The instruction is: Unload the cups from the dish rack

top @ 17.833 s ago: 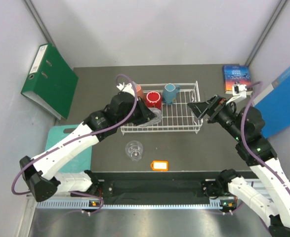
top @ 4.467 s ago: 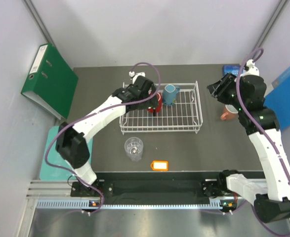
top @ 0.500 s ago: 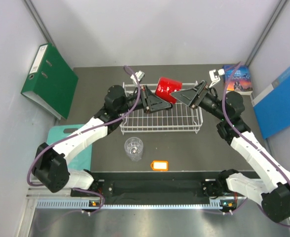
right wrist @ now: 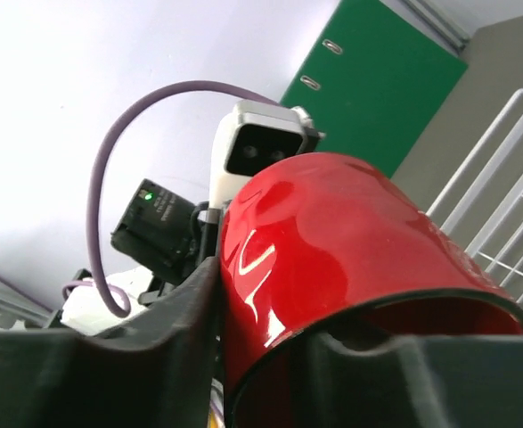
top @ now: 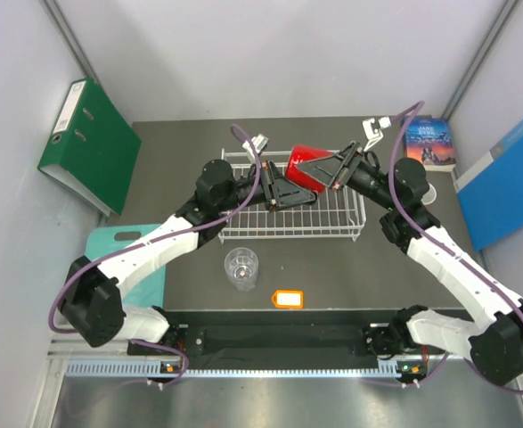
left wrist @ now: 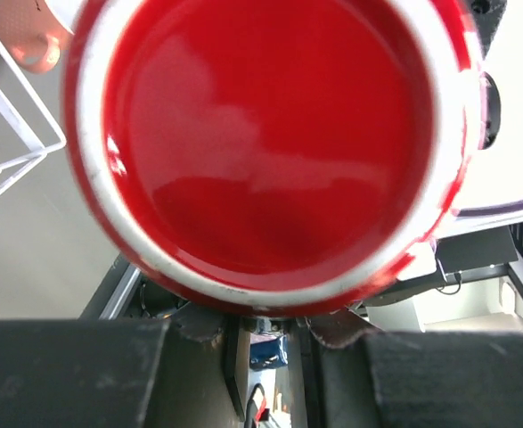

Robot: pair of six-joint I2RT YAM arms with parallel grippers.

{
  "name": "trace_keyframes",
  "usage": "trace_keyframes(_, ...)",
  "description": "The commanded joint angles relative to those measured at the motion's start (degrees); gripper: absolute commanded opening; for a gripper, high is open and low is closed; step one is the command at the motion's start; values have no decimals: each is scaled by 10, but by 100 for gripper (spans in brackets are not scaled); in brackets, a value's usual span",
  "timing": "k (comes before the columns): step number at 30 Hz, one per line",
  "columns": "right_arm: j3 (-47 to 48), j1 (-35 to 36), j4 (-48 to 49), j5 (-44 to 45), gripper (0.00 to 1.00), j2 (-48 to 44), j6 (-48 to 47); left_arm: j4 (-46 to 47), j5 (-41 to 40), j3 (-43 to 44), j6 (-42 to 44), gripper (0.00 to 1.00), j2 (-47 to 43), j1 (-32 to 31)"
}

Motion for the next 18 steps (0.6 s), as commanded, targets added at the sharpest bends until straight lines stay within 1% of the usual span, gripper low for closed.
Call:
trace_keyframes(1, 17, 16, 28, 13, 7, 5, -15, 77, 25, 16, 23, 0, -12, -13)
trace_keyframes(2, 18, 15, 15, 17, 0, 2, -17, 77, 25, 15, 27, 0, -12, -13)
trace_keyframes(4, 27, 15, -2, 20, 0, -2, -32, 51, 25, 19, 45, 0, -12, -13)
trace_keyframes(5, 31, 15, -29, 28, 0, -10, -41, 41, 22, 19, 55, 0, -12, -13)
trace_keyframes(7, 44, 14, -67, 45, 0, -22, -68, -1, 10, 28, 85, 14, -17, -12)
trace_keyframes(8, 50, 16, -86, 60, 0, -34, -80, -11, 7, 31, 93, 29, -19, -11)
trace_keyframes(9, 56, 15, -129, 70, 0, -41, -101, -25, 3, 37, 102, 57, -22, -10)
trace_keyframes(10, 71, 15, -151, 83, 0, -48, -114, -50, -1, 40, 115, 67, -24, -6)
trace_keyframes(11, 78, 14, -171, 105, 0, -59, -136, -65, -12, 43, 121, 72, -26, -4)
trace_keyframes(12, 94, 14, -211, 117, 0, -65, -147, -75, -17, 46, 126, 81, -31, -1)
trace_keyframes(15, 122, 12, -281, 163, 0, -83, -179, -97, -42, 43, 124, 89, -42, 11)
trace_keyframes(16, 129, 12, -299, 186, 0, -92, -185, -106, -49, 41, 119, 98, -48, 16)
trace_keyframes(18, 157, 10, -341, 223, 0, -99, -201, -115, -78, 34, 103, 99, -59, 22)
